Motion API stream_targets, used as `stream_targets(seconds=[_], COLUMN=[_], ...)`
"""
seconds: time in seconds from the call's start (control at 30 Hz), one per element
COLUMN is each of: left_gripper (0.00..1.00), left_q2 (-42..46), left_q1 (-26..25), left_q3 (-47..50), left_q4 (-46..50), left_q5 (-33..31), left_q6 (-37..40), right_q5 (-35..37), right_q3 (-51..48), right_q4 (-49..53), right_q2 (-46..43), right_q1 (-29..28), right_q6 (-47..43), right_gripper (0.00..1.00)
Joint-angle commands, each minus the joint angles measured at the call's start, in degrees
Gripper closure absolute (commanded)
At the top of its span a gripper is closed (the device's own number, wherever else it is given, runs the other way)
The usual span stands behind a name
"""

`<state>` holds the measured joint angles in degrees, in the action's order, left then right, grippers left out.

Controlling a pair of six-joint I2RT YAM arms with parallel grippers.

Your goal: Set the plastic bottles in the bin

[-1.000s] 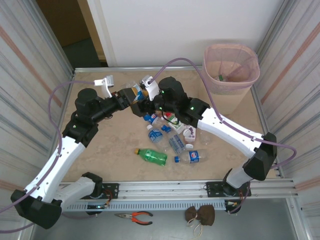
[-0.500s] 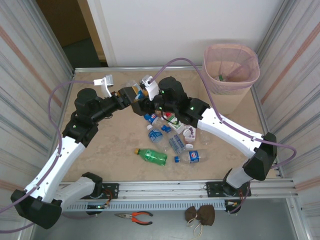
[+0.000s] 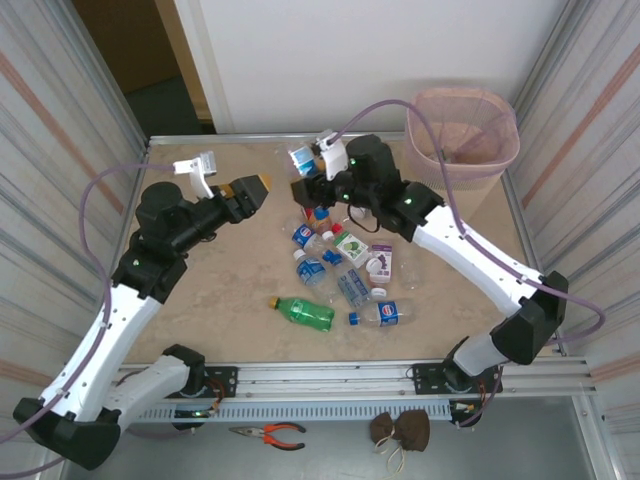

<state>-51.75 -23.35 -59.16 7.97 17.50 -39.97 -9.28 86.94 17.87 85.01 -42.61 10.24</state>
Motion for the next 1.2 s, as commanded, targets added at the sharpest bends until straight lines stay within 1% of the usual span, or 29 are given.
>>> stream_targets(seconds=[0.0,0.17,0.23,0.43,0.5,0.57,0.7,0.83,0.9,1.0,1.17], left_gripper=[0.15,0.12,0.15,0.16,0.19,0.19,0.16,0.11,0.09,0.08,0.06], left_q2=[1.6,3.2,4.0,5.6,5.9,6.1,6.2,6.2,6.3,6.1,6.8], left_q1=[0.2,0.7,0.9,2.0,3.0,4.3,7.9,12.2,13.8,16.0,18.3], left_q3=[-1.7,-1.2,-0.6,0.5,0.7,1.1,1.9,2.9,3.3,4.0,5.1], left_q4=[3.4,5.3,5.0,4.6,4.4,3.6,2.5,1.2,1.0,1.0,0.1], left_q5=[-2.0,-1.7,-0.9,0.6,2.3,4.6,9.7,15.4,17.5,20.0,23.0], left_q6=[5.0,8.3,9.4,10.6,10.5,10.3,9.0,7.6,7.4,7.4,9.0], right_q5=[-0.9,-2.1,-2.5,-3.2,-3.3,-3.4,-3.5,-1.4,-0.2,2.6,8.4], right_q3=[3.3,5.8,7.4,12.5,13.9,15.3,17.6,20.9,23.0,24.7,26.6], right_q4=[3.8,8.4,10.4,15.3,16.3,17.4,18.0,20.1,20.6,21.7,24.2], right_q2=[-3.7,-5.3,-5.6,-3.8,-2.7,-1.4,1.8,6.7,8.9,12.4,17.7], right_q1=[3.9,12.7,16.8,28.9,32.7,36.3,42.5,46.2,47.1,47.8,48.0], right_q6=[-1.1,-2.6,-3.6,-6.1,-6.7,-7.0,-8.0,-10.2,-11.3,-12.8,-15.5], right_gripper=[0.41,0.41,0.41,0.40,0.40,0.40,0.40,0.41,0.41,0.41,0.41])
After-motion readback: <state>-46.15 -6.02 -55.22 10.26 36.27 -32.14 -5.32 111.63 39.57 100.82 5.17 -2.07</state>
